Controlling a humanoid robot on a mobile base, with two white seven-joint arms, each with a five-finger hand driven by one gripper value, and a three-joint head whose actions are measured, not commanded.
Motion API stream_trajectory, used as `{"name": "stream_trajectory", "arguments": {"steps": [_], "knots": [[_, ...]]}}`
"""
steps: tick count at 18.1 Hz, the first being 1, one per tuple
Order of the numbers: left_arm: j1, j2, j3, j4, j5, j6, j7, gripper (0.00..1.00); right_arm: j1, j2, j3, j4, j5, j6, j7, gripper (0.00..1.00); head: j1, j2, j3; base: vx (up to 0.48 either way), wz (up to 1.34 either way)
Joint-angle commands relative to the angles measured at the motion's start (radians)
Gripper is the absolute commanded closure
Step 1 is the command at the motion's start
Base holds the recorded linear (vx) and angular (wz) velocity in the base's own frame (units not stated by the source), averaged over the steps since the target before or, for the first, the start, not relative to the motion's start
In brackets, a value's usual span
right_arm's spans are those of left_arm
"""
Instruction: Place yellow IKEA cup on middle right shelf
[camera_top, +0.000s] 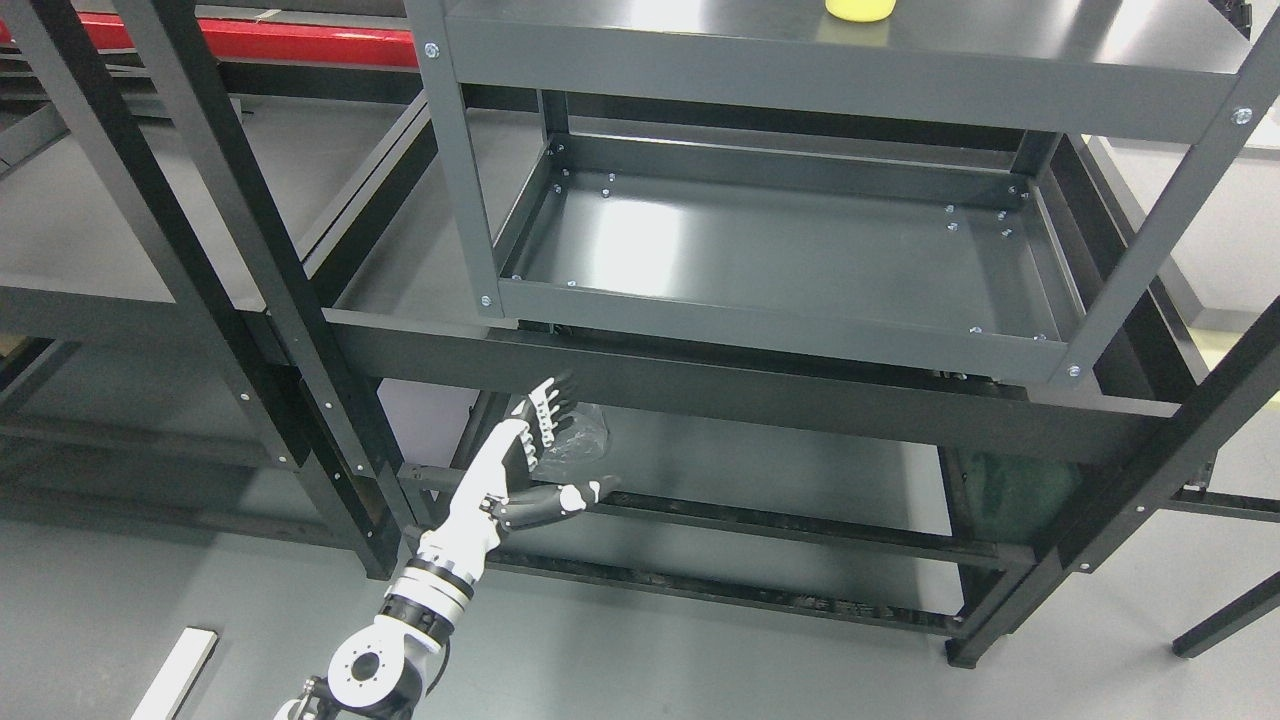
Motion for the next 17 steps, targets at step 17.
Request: {"name": "stream_trajectory", "arguments": {"steps": [17], "knots": [[-0.006,-0.079,0.165,0.005,-0.039,-0.009,-0.001,0.03,0.011,-0.017,0.017,0.0,-0.025,-0.001,-0.215,0.01,0.0,0.0,0.0,-0.005,0.0]]}}
